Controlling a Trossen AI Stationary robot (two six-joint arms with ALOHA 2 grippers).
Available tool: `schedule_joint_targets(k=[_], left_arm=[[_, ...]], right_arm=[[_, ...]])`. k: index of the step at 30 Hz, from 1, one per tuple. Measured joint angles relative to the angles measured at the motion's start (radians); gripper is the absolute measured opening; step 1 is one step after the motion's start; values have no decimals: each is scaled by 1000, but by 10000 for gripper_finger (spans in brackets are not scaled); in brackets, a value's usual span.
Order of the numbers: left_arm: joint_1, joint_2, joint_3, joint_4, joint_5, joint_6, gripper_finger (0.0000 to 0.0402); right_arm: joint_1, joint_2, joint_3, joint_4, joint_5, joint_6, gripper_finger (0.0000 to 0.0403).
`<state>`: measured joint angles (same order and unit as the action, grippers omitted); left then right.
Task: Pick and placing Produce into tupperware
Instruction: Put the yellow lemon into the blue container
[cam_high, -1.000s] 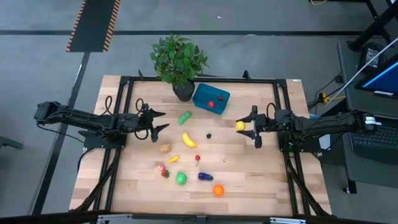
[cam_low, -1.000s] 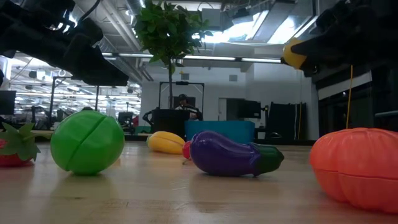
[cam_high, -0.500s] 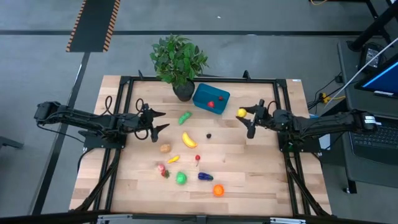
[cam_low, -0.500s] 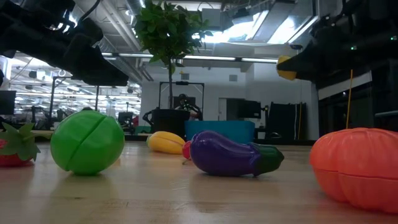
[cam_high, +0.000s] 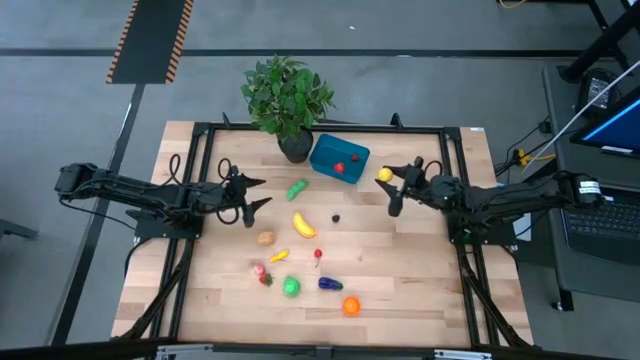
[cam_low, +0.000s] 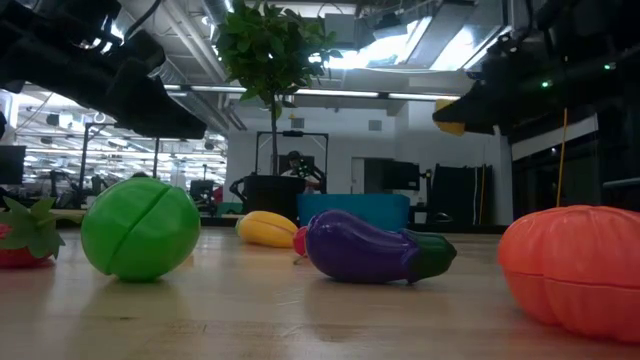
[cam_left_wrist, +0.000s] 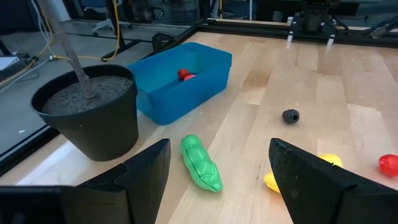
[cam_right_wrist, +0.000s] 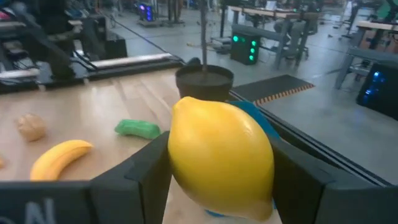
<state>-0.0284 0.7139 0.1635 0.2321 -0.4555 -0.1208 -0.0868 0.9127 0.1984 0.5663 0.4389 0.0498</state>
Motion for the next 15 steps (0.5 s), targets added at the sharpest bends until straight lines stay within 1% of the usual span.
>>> schedule_joint_targets(k=[5,9,15], left_arm=[[0,0,0,0,-7,26,265],[0,0,0,-2,-7,26,265],[0,0,0,-14,-8,26,265]], right_arm=[[-46,83,78,-1,-25,-50,219],[-103,126,145,-4,-100,-86,219],[-204,165,214,-21,-171,-107,219]])
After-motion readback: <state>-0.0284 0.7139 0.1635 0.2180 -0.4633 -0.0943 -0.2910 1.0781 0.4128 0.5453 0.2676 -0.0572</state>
